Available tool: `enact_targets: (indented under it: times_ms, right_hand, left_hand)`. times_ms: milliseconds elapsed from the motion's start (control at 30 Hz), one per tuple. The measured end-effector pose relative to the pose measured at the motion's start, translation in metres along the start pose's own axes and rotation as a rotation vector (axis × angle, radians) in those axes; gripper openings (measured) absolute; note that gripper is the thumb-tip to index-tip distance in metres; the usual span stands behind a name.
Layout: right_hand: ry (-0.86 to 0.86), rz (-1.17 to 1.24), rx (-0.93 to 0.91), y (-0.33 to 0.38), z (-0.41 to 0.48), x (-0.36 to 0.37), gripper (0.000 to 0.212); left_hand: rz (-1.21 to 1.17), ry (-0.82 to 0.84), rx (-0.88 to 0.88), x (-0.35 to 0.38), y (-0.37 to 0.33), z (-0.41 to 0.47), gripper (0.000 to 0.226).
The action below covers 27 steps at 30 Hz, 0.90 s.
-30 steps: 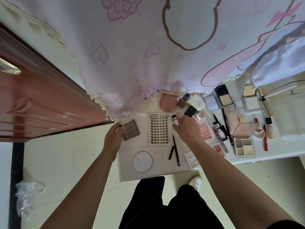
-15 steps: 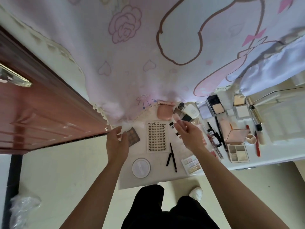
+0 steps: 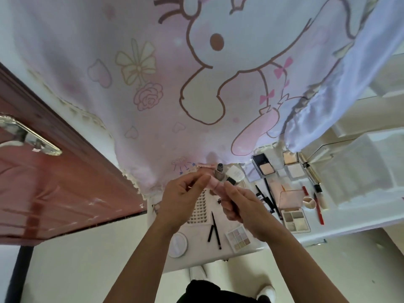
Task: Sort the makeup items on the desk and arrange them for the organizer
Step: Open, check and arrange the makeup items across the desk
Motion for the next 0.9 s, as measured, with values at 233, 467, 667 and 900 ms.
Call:
enact_targets:
  times_ms: [233,467,667,900]
  right_hand:
    - [-0.207,-0.295,-0.220,0.015,-0.037,-0.014,0.044]
    - [-0.202,-0.404,-0.249,0.030,-0.061,-0.024,0.024]
    - [-0.132,-0.249,-0.195,0.030,-0.064,-0.027,0.024]
    - [-0.419,-0.575,-0.464,0.035,-0.071,-0.024,0.032]
  left_hand:
    - [-0.075,-0.055,0.011,0.029,-0.036,-0.021,0.017]
    - [0.175,-0.098,0.080,0.041,-0.049,-0.031,0.033]
    - [0.370,0.075,0.175,0.055,-0.065,-0.026,0.035]
    - [0.136,-0.026,0.008,0.057,-0.079,-0.031,0.068]
Point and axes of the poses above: each hand's wrist, its own z-axis towards the middle knuckle, its own x-axis out of the palm, y = z × x, the point moved 6 cm from there along z, towards the middle knuckle, and after that the axes turned 11 degrees about x, right-handed, at the moved point
